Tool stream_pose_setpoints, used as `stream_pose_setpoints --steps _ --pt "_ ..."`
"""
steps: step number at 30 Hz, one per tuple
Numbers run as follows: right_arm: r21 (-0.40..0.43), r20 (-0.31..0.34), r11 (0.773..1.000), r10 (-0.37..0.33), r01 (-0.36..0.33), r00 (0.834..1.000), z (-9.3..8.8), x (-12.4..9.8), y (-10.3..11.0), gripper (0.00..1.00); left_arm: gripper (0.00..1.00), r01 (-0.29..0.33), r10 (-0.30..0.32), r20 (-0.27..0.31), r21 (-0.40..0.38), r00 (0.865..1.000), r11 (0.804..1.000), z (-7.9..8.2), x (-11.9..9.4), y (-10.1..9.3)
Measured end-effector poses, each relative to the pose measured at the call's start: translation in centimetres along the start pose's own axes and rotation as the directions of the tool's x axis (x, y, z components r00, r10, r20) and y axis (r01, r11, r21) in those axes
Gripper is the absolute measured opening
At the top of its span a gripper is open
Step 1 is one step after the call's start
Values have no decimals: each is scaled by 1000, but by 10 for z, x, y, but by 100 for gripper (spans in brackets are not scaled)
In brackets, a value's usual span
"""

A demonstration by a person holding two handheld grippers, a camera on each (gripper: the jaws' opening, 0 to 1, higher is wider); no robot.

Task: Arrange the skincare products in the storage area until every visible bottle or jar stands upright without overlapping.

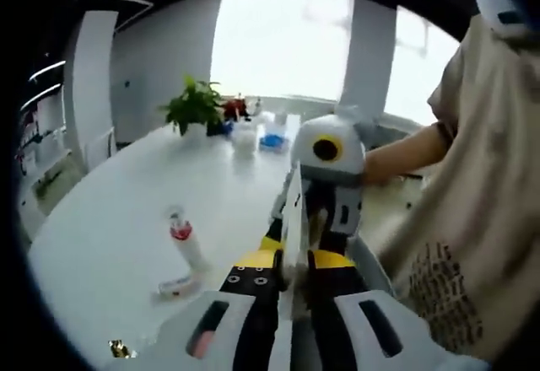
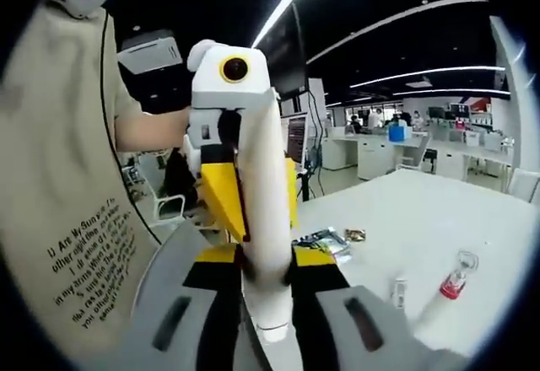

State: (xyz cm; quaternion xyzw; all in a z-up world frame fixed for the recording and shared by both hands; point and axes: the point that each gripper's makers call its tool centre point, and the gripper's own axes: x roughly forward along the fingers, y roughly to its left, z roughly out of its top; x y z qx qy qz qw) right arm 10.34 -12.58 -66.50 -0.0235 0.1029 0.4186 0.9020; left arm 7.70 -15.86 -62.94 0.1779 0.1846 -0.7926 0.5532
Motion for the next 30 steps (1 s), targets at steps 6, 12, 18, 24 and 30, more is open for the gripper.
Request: stream_pose_setpoints --steps 6,12,18,24,30 --pt "0 -1 1000 -2 2 1000 -5 0 -3 20 8 5 -5 -21 6 1000 1000 -4 4 3" --pt "-21 -46 1000 10 -11 999 -23 6 -6 19 8 10 -9 -51 16 999 1000 -20 14 7" --pt "-18 -119 1000 15 -18 993 -58 12 -12 19 9 5 -6 -83 -11 997 1000 -46 30 15" --pt "-37 -192 999 -3 -4 981 -88 15 -20 20 9 -6 0 -122 -49 993 999 -72 47 24" --pt "-40 -241 999 -17 7 970 -116 21 -31 20 9 -18 8 -149 -68 989 998 -94 61 36"
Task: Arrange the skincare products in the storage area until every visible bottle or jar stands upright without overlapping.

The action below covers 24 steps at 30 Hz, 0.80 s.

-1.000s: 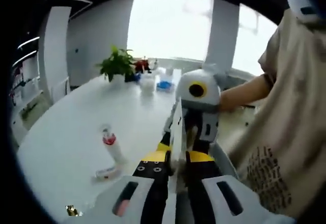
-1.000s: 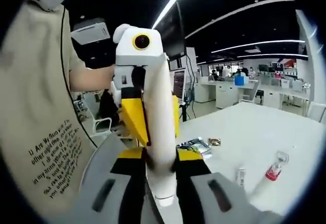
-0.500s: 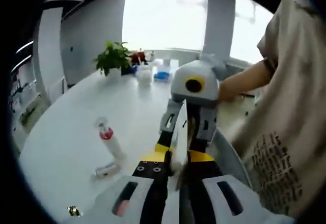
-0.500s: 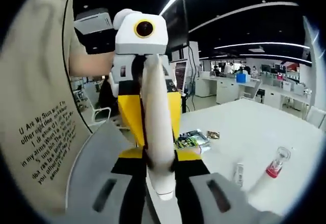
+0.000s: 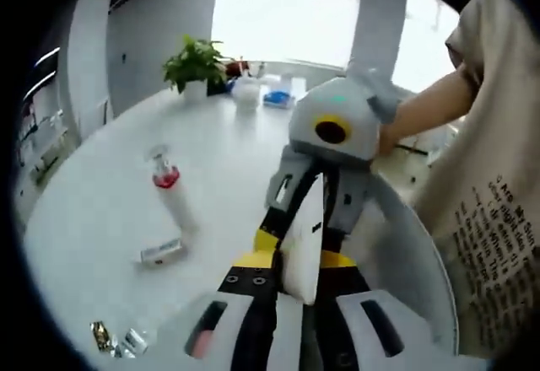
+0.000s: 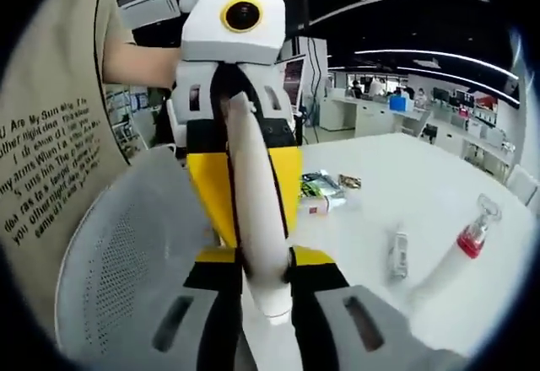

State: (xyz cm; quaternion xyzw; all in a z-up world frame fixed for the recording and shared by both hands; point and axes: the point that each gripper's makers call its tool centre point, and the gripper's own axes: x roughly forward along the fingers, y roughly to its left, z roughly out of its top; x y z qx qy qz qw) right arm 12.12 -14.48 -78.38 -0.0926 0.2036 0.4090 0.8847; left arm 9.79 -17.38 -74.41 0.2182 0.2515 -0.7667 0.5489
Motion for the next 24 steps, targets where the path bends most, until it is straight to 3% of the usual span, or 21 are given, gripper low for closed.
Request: stream_pose_setpoints --steps 11,17,24 --pt "21 -52 1000 3 -1 999 -27 14 -3 20 10 12 -14 -42 -50 999 999 -23 17 9" --pt "36 -44 999 9 -7 999 -29 13 -6 21 10 15 -16 -25 -62 1000 998 -21 20 13" --pt "34 -61 999 -7 9 998 -31 14 -6 23 10 10 -10 -19 -26 1000 1000 -19 22 14"
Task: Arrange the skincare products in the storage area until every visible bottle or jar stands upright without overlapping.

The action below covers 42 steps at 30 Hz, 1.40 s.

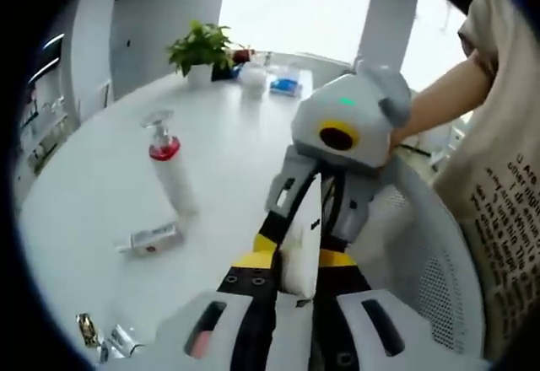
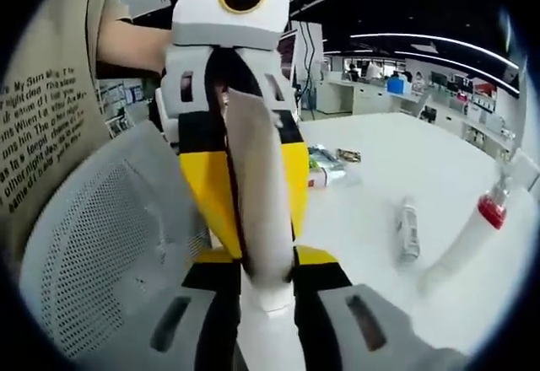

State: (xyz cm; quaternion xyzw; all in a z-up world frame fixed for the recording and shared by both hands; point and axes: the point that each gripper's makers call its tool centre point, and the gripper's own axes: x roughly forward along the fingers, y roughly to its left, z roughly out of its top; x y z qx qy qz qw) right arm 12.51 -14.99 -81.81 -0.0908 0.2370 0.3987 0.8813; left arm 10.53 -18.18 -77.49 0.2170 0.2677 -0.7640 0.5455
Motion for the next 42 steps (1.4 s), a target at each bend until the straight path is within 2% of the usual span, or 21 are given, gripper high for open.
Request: stream_pose_setpoints --steps 4,11,15,20,22,28,33,42 --pt "9 -18 1000 -15 15 1000 -5 2 0 25 10 9 -9 -2 18 1000 1000 -2 1 0" --pt "61 2 997 -53 53 999 -7 -4 -5 32 12 18 -16 -33 61 999 998 -8 5 0" --pt "60 -28 994 -89 90 996 -12 -12 -14 41 12 24 -20 -43 82 999 996 -12 7 0" --pt "145 -11 977 -155 154 988 -13 -28 -27 50 13 26 -21 -53 107 998 994 -16 10 3" --pt "165 8 970 -183 179 983 -10 -34 -32 53 13 30 -23 -60 119 998 992 -18 12 4" --pt "162 -7 957 -243 241 970 -10 -48 -41 57 14 21 -11 -68 145 998 989 -20 17 15" --pt "193 26 938 -298 288 954 -1 -59 -49 61 15 26 -16 -73 134 997 991 -19 22 25" --pt "242 44 898 -388 367 921 0 -76 -61 67 15 0 8 -52 168 999 986 -10 26 46"
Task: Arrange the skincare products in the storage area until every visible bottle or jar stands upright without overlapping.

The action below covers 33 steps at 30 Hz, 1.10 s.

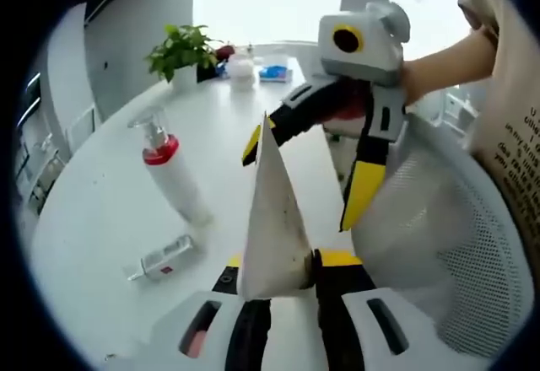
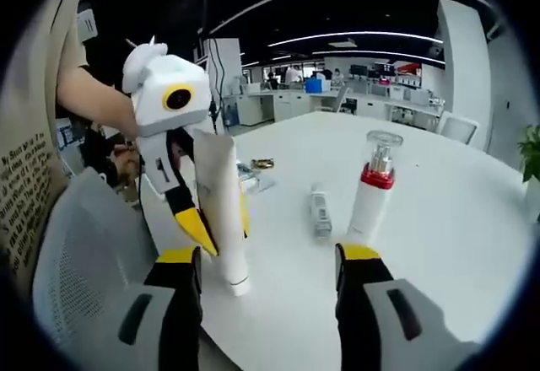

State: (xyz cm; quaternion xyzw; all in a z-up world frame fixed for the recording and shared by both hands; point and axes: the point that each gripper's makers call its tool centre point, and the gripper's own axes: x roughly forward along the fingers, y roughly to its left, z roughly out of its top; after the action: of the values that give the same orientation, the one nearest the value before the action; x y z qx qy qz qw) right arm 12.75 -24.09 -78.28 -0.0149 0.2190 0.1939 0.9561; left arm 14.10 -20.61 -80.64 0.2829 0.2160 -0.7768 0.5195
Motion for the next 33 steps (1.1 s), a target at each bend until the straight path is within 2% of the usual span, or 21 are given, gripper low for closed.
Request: stream_pose_setpoints --steps 8,11,19,33 --pt "37 2 996 -78 78 997 -4 -8 -16 77 15 -34 34 -1 58 999 998 8 5 30" --pt "48 5 994 -101 100 995 -6 -12 -23 77 15 -46 47 -8 84 999 995 9 7 43" --pt "70 0 984 -161 161 987 -12 -24 -40 80 15 -74 73 10 93 997 993 15 11 76" --pt "102 -25 974 -202 203 979 -22 -28 -38 81 15 -102 101 17 92 995 990 24 19 120"
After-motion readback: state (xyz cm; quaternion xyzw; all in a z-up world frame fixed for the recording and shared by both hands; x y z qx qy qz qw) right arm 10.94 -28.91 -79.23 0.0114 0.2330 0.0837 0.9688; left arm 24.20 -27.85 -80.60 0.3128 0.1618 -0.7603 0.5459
